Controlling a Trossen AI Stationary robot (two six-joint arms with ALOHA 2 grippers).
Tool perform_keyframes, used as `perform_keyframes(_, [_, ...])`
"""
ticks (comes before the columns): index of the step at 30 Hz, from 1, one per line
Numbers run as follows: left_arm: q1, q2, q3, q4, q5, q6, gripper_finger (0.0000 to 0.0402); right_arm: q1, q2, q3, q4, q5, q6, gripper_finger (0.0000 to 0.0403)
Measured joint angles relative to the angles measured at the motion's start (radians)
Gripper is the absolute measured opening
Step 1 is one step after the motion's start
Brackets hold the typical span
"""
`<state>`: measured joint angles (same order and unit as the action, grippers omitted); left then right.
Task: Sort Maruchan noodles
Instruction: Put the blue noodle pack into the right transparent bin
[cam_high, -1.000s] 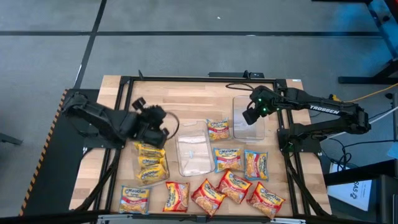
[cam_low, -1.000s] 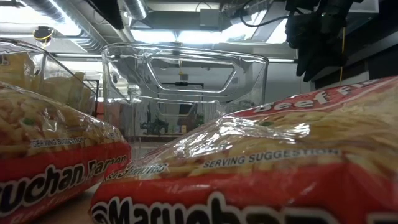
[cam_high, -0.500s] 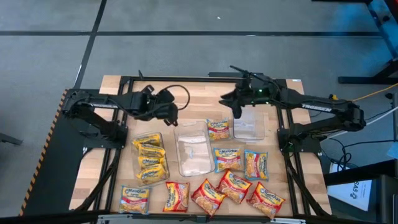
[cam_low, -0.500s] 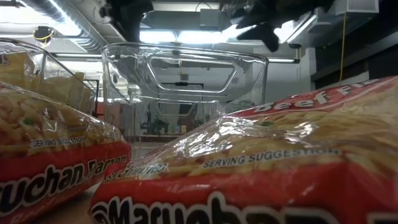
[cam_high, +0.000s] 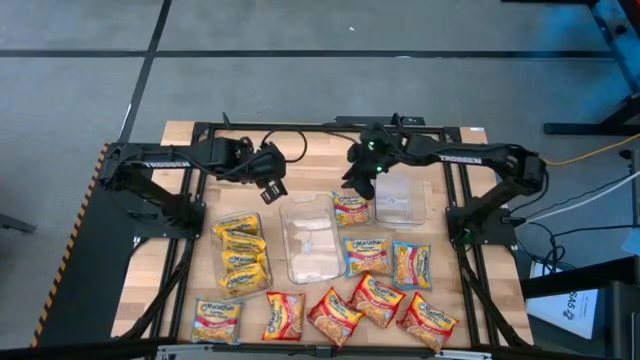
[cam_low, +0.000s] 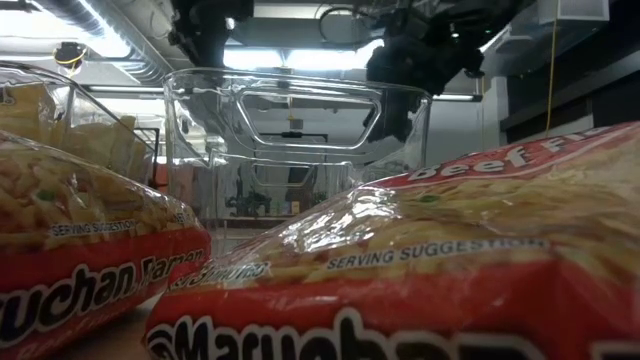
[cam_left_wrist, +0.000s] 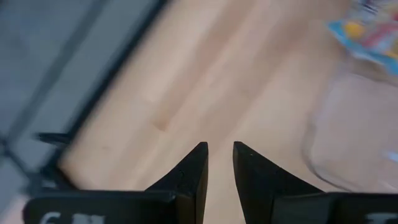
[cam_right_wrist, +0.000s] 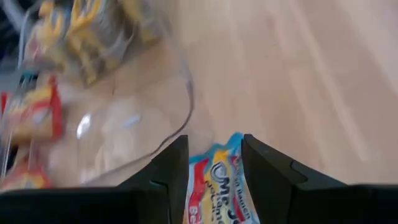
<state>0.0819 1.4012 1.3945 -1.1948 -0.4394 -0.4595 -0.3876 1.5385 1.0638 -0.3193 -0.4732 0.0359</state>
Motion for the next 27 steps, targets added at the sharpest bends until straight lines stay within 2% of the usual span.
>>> perform_keyframes(4, [0.005,-0.002,0.000,-0.012,0.150,0.000,0.0069,0.002,0.057,0.103,-0.139,-0.029,-0.121,0.0145])
perform_keyframes(7, [-0.007,-0.003,0.000,-0.040,0.224,0.000,0.0069,0.001,0.099,0.169,-0.295,0.030,-0.187,0.0145])
perform_keyframes(12, [-0.048,-0.003,0.000,-0.051,0.233,-0.001,0.0069,0.002,0.157,0.218,-0.482,0.079,-0.224,0.0145])
perform_keyframes(23, [-0.100,-0.003,0.000,-0.050,0.223,-0.034,0.0069,0.063,0.213,0.218,-0.467,0.134,-0.228,0.0145])
perform_keyframes(27, [-0.103,-0.003,0.000,-0.050,0.222,-0.044,0.0069,0.102,0.224,0.217,-0.443,0.186,-0.243,0.0145])
